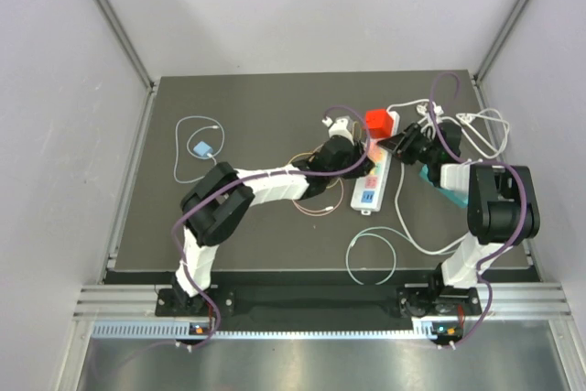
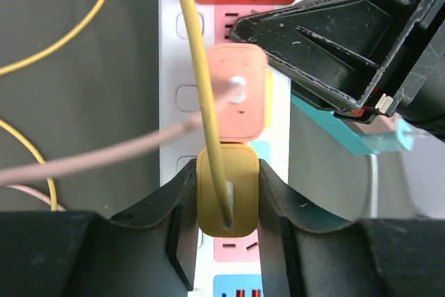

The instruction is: Pull the plug off the socket

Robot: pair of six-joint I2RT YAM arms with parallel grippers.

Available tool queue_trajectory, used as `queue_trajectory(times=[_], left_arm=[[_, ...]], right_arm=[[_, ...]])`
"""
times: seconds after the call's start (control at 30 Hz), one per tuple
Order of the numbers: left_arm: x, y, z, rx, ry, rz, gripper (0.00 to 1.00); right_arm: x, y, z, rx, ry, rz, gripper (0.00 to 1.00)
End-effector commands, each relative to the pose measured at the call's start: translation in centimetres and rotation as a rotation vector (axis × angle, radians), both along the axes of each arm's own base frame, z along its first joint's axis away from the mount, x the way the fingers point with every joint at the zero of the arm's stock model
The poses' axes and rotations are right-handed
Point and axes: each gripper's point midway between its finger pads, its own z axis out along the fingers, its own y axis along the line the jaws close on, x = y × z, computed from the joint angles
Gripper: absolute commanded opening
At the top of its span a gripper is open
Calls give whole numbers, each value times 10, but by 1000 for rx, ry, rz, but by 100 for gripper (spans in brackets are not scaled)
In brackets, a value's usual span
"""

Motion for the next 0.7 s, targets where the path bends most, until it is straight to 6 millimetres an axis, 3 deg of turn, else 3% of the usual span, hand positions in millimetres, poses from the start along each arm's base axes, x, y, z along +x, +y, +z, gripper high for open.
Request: queue_trajectory(times=[0.0,0.27,0.47,0.57,0.63,0.67], left_arm=[[6,9,84,-247,0,-24,0],[-5,19,101,-167,-106,-161,0],[-41,16,125,-187,-143,-382,0],[-60,24,148,-223,-121,-484,0],[-69,34,184,-263,-157,-532,0],[-73,39,191,-254,-146,-550,0]], right_arm=[[19,-17,31,-104,-188,-45,0],[19,-23,27,-90,-172,-61,0],[19,-24,29,-58,-167,-58,0],[20,-28,29,-38,-162,-64,0],[20,-29,26,-28,-153,-67,0],[20,-31,26,-22,-149,-71,0]])
